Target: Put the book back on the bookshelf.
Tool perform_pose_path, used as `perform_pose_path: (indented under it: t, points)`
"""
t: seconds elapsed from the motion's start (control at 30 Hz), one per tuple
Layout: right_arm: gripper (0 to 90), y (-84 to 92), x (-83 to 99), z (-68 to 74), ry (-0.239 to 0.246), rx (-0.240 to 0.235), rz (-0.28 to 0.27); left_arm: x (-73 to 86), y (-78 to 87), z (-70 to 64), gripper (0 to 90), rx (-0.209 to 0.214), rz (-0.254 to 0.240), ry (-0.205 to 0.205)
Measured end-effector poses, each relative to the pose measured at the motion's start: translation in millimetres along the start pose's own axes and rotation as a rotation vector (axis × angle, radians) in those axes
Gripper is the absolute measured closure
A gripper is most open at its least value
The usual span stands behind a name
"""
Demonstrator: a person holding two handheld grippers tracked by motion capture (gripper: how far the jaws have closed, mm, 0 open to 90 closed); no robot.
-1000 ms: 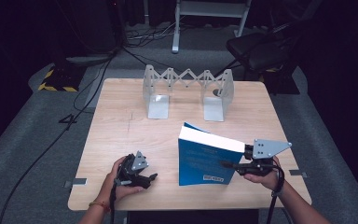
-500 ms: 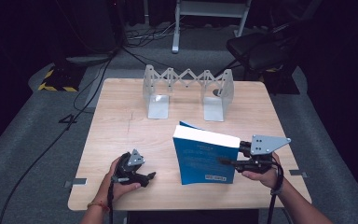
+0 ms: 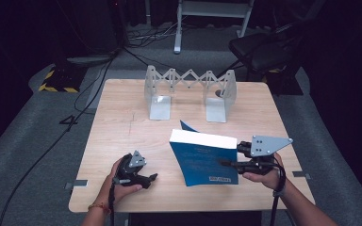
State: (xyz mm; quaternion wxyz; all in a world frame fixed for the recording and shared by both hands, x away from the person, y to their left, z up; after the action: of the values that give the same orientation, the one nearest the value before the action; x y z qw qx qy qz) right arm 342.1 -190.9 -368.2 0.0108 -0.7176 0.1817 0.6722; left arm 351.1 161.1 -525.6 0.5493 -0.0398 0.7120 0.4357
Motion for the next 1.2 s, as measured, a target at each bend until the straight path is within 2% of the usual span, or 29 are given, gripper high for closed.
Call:
perform_pose_path:
  t: [0.13, 0.3, 0.57, 0.73, 0.9, 1.0, 1.2]
  points:
    - [61.8, -1.6, 0.1, -1.1, 0.005, 0.006, 0.004, 0.0, -0.1, -0.1, 18.2, -0.001, 0.0, 0.001]
    - [61.9, 2.7, 2.6, -4.8, -0.014, 0.016, -0.017, 0.0, -0.1, -0.1, 18.2, -0.001, -0.001, 0.001]
    - [62.0, 7.0, -4.4, -5.7, 0.005, 0.031, -0.01, -0.1, 0.0, 0.0, 18.1, -0.002, 0.0, -0.002]
    - [62.1, 7.2, -15.0, -9.9, 0.028, 0.038, 0.04, -0.1, -0.1, 0.0, 18.0, 0.0, 0.0, -0.001]
    - [62.2, 7.3, -23.8, -16.5, 0.047, 0.073, 0.088, -0.1, -0.1, 0.0, 17.9, 0.0, 0.001, 0.0]
    - [62.1, 7.6, -27.8, -21.9, 0.031, 0.095, 0.111, -0.1, -0.1, 0.0, 17.8, 0.001, 0.001, 0.0]
    - [62.1, 6.0, -38.3, -36.9, 0.036, 0.139, 0.135, -0.1, -0.2, -0.1, 17.7, 0.004, 0.0, 0.001]
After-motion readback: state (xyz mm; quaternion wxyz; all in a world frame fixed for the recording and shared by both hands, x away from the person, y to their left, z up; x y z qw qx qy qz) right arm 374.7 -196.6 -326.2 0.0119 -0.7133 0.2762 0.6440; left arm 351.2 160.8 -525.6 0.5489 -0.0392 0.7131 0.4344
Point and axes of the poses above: each handheld gripper's, and its own axes: y roughly backward along the jaws, x roughly out of its underside, z roughly to its left, the point moved 3 cm from there along -y, roughly forward along the jaws, and after that the axes turned 11 degrees about -z, right-handed, at the moved point
